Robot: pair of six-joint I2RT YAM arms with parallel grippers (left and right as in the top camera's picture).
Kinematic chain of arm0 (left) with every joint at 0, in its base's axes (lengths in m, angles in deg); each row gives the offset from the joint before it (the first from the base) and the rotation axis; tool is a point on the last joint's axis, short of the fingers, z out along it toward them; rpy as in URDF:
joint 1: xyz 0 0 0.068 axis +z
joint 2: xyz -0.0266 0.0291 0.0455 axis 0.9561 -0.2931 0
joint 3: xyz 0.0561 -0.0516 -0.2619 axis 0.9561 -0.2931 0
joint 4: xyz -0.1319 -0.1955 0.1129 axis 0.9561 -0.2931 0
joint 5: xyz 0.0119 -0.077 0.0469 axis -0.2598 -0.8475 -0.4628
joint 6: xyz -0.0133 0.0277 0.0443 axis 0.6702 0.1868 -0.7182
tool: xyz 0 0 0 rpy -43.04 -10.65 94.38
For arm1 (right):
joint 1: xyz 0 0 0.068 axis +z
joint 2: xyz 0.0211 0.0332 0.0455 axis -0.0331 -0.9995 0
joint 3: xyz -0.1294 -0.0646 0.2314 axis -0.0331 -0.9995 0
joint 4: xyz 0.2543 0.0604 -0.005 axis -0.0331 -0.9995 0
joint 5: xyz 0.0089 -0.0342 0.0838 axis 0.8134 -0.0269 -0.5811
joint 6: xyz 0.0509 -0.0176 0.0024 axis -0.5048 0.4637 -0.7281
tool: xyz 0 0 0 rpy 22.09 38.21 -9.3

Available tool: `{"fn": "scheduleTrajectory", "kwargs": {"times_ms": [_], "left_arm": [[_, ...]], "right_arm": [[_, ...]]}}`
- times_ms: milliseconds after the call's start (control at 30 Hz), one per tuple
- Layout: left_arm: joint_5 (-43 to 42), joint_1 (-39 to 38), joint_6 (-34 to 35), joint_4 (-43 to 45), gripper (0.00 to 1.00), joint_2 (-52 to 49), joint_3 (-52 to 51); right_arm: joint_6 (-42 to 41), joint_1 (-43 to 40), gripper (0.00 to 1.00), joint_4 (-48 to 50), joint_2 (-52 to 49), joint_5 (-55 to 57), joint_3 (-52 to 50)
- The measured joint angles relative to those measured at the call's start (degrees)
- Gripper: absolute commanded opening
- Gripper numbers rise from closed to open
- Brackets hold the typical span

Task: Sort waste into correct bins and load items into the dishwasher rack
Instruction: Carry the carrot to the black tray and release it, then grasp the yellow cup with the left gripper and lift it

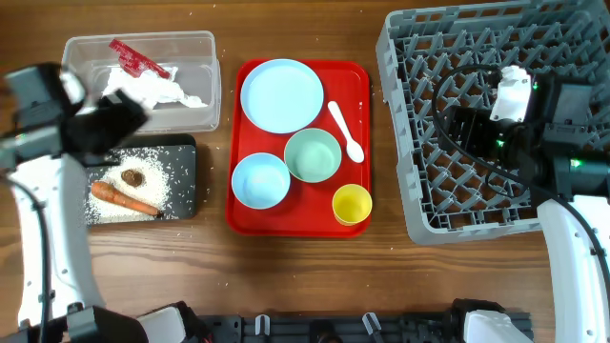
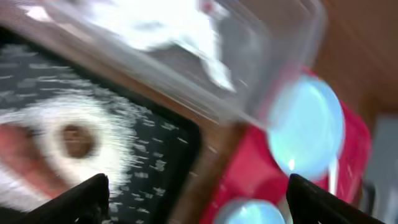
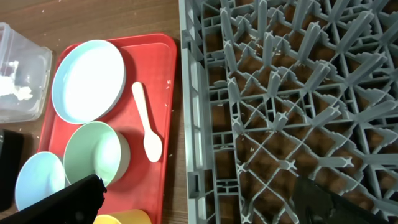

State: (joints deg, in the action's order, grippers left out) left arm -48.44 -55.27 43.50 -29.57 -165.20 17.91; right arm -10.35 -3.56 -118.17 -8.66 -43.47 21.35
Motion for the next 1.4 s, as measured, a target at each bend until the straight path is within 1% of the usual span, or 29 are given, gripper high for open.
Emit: {"fn": "scheduleTrajectory", "kwargs": {"times_ms": [33, 67, 133, 267, 333, 400, 533, 633, 667, 700, 733, 800, 833, 900, 933, 1067, 1200, 1300, 1333, 1367, 1400], "left_arm": [[-2.2, -6.1, -2.4, -0.3, 0.86, -0.1, 0.0], [-3.2, -10.5, -3.8, -0.2, 0.85, -0.1, 0.0], [-3.2, -18.6, -5.7, 0.1, 0.84, -0.6, 0.0], [-1.9, -30.9, -6.7, 1.4, 0.82, -4.4, 0.0], [-1.5, -35.7, -6.7, 2.7, 0.82, -7.1, 0.0], [-1.2, -42.5, -7.5, 4.1, 0.79, -9.8, 0.0], [-1.0, -55.3, -9.4, 4.2, 0.75, -12.1, 0.0], [-1.0, -60.3, -9.7, 4.0, 0.66, -16.5, 0.0], [-1.0, -61.0, -9.7, 3.3, 0.63, -18.6, 0.0], [-1.0, -61.2, -9.7, 2.6, 0.57, -20.0, 0.0], [-1.0, -61.2, -9.7, 1.9, 0.50, -21.3, 0.0], [-1.0, -61.2, -10.0, 1.7, 0.30, -21.7, 0.0], [-1.0, -61.2, -9.8, 1.7, 0.22, -21.7, 0.0], [-1.0, -61.2, -9.8, 1.7, 0.09, -21.7, 0.0], [-1.0, -61.2, -9.5, 1.9, 0.04, -21.7, 0.0], [-0.8, -61.2, -8.3, 3.1, 0.04, -21.7, 0.0], [-1.8, -60.6, -4.7, 4.1, 0.04, -21.7, 0.0], [-8.8, -55.8, -3.8, 4.1, 0.04, -20.9, 0.0], [-13.6, -53.2, -3.5, 4.1, 0.04, -19.5, 0.0], [-14.9, -50.5, -3.5, 4.1, 0.04, -17.4, 0.1], [-18.8, -48.3, -3.5, 4.5, 0.04, -16.1, 0.1]], "right_arm": [[0.0, 0.0, 1.00, 0.0, 0.0, 0.0, 0.0], [0.0, 0.0, 1.00, 0.0, 0.0, 0.0, 0.0], [0.0, 0.0, 1.00, 0.0, 0.0, -0.1, 0.0], [0.0, 0.0, 1.00, 0.0, 0.0, -0.2, 0.0], [0.0, 0.0, 1.00, 0.0, 0.0, -0.2, 0.0], [0.0, 0.0, 1.00, 0.0, 0.0, -0.2, 0.0], [0.0, 0.0, 1.00, 0.0, 0.0, -0.2, 0.0], [0.0, 0.0, 1.00, -0.1, 0.0, -0.2, 0.0], [0.0, 0.0, 1.00, -0.1, 0.0, -0.2, 0.0], [0.0, 0.0, 1.00, -0.1, 0.0, -0.2, 0.0], [0.0, 0.0, 1.00, -0.1, 0.0, -0.2, 0.0], [0.0, 0.0, 1.00, -0.1, 0.0, -0.2, 0.0], [0.0, 0.0, 1.00, -0.1, 0.0, -0.2, 0.0], [0.0, 0.0, 1.00, -0.1, 0.0, -0.2, 0.0], [0.0, 0.0, 1.00, -0.1, 0.0, -0.2, 0.0], [0.0, 0.0, 1.00, -0.3, 0.0, -0.2, 0.0], [0.0, 0.0, 1.00, -0.6, 0.0, -0.2, 0.0], [0.0, 0.0, 1.00, -0.9, 0.0, -1.9, 0.0], [-0.2, 0.0, 1.00, -0.1, 0.0, -5.0, 0.0], [-0.2, 0.0, 1.00, 0.3, 0.0, -6.3, 0.0], [-0.4, 0.0, 1.00, 1.3, 0.0, -9.1, 0.0]]}}
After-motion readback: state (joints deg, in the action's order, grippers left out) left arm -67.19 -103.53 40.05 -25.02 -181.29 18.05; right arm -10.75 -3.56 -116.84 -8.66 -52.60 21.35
